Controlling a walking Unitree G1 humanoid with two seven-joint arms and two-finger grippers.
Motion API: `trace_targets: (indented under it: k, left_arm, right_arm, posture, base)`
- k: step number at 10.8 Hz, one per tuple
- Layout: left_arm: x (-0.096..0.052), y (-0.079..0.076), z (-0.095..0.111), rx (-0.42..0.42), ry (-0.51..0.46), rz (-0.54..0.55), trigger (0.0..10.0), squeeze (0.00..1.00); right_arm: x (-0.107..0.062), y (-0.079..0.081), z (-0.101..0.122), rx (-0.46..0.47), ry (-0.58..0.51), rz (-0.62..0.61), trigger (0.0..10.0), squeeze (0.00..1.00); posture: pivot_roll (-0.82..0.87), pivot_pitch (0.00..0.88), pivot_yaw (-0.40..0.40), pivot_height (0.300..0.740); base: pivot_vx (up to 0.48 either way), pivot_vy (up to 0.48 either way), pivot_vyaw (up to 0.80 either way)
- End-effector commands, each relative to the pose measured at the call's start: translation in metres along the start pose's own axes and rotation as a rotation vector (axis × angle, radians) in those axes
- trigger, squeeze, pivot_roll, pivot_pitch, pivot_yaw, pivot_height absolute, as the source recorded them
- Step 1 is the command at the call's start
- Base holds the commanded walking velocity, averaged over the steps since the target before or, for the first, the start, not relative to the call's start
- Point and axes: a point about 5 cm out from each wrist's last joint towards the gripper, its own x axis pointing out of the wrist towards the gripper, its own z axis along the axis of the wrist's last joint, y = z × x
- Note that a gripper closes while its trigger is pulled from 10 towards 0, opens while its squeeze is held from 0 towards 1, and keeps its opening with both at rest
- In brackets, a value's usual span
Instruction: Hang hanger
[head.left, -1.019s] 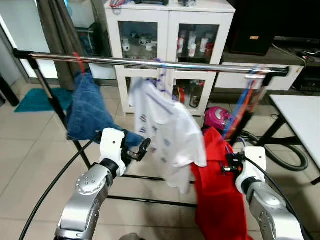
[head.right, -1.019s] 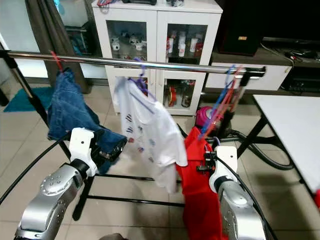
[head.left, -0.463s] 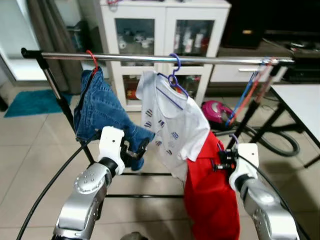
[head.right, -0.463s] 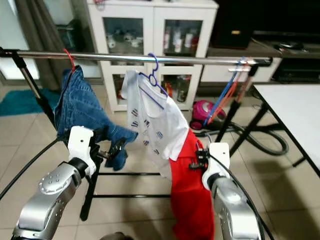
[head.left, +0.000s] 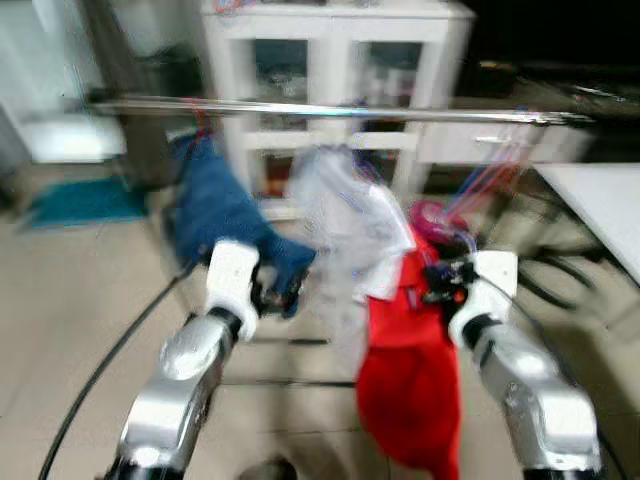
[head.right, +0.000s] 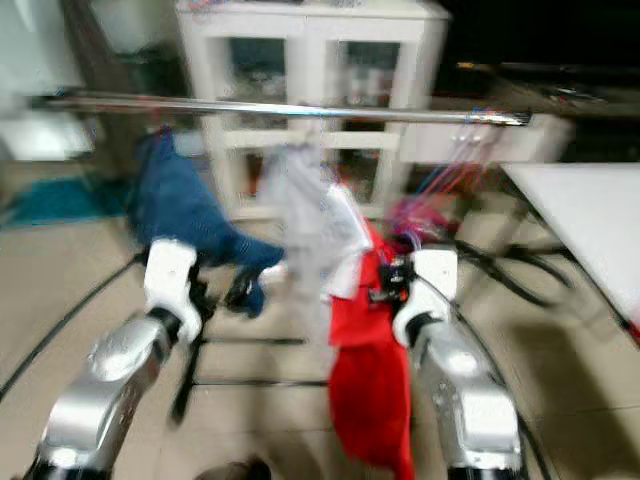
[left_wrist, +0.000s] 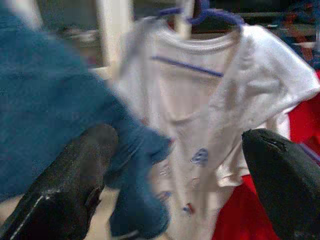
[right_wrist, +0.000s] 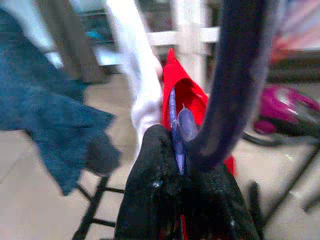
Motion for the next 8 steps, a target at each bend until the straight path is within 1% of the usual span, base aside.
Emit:
trace_targets:
  k: [1, 2, 3, 4, 5, 6, 7, 8]
  left_arm:
    - [0.001, 0.002, 0.002, 0.006, 0.01, 0.005, 10.0, 0.0]
    - [0.003, 0.002, 0.005, 0.01, 0.002, 0.009, 10.0, 0.0]
    - [0.003, 0.002, 0.005, 0.012, 0.0, 0.011, 10.0, 0.0]
    - [0.003, 0.002, 0.005, 0.013, 0.003, 0.014, 10.0, 0.0]
    - [0.004, 0.002, 0.005, 0.02, 0.003, 0.013, 10.0, 0.0]
    - [0.005, 0.002, 0.006, 0.033, 0.002, 0.009, 10.0, 0.0]
    - [0.006, 0.004, 0.008, 0.03, -0.01, 0.013, 10.0, 0.0]
    - [0.007, 0.005, 0.009, 0.019, -0.016, 0.021, 10.0, 0.0]
  right_arm:
    - [0.002, 0.004, 0.016, -0.005, -0.062, 0.018, 10.0, 0.0]
    - [0.004, 0.003, 0.021, -0.018, -0.071, 0.015, 10.0, 0.0]
    - [0.004, 0.002, 0.02, -0.033, -0.067, 0.009, 10.0, 0.0]
    - [0.003, -0.002, 0.012, -0.082, -0.036, -0.014, 10.0, 0.0]
    - [0.003, -0.004, 0.011, -0.093, -0.044, -0.037, 10.0, 0.0]
    - [0.004, -0.006, 0.013, -0.092, -0.062, -0.068, 10.0, 0.0]
    - [0.005, -0.008, 0.017, -0.085, -0.084, -0.099, 10.0, 0.0]
    - [0.005, -0.008, 0.02, -0.083, -0.103, -0.112, 10.0, 0.0]
  posture:
    - [0.11, 0.032, 0.009, 0.74]
    - [0.11, 0.029, 0.004, 0.74]
    - [0.11, 0.029, 0.003, 0.74]
    - [0.11, 0.029, 0.003, 0.74]
    - [0.11, 0.029, 0.003, 0.74]
    - [0.11, 0.028, 0.006, 0.74]
    - [0.11, 0.026, 0.009, 0.74]
    - [0.11, 0.026, 0.009, 0.74]
  base:
    - [0.0, 0.0, 0.0]
    - [0.0, 0.0, 0.0]
    - [0.0, 0.0, 0.0]
    - [0.0, 0.0, 0.0]
    - [0.0, 0.0, 0.0]
    - [0.0, 0.0, 0.0]
    - [0.0, 0.0, 0.0]
    - [0.27, 0.0, 0.0]
